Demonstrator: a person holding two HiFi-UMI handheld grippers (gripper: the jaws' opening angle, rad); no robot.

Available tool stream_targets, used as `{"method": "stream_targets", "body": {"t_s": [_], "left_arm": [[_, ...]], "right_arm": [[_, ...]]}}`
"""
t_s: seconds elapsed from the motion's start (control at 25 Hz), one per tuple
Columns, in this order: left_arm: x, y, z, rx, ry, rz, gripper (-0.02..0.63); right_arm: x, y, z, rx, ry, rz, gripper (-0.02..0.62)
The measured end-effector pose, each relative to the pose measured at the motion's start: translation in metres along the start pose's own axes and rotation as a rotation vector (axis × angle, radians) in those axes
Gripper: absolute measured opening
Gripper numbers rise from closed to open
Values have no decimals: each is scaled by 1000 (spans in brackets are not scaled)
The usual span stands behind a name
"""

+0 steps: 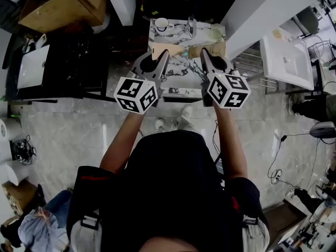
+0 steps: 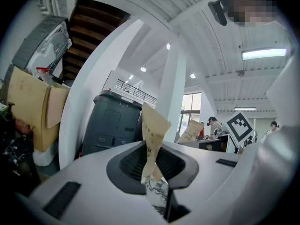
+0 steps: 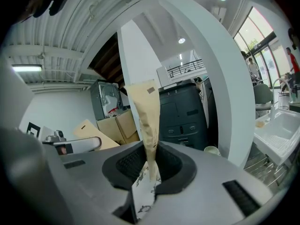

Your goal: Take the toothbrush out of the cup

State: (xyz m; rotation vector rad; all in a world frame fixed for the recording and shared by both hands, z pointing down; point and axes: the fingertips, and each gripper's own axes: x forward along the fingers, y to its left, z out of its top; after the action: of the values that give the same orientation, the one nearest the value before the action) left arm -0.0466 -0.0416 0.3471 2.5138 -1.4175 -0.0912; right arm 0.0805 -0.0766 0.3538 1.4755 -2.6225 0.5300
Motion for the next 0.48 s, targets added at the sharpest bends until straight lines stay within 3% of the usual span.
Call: {"method": "stream_targets", "body": {"t_s": [0.48], "left_arm": [[-33,-6,11,0,-37,-46,57]], "right_arm": [[-21,34,-3,-11,-21,-26,77]]}}
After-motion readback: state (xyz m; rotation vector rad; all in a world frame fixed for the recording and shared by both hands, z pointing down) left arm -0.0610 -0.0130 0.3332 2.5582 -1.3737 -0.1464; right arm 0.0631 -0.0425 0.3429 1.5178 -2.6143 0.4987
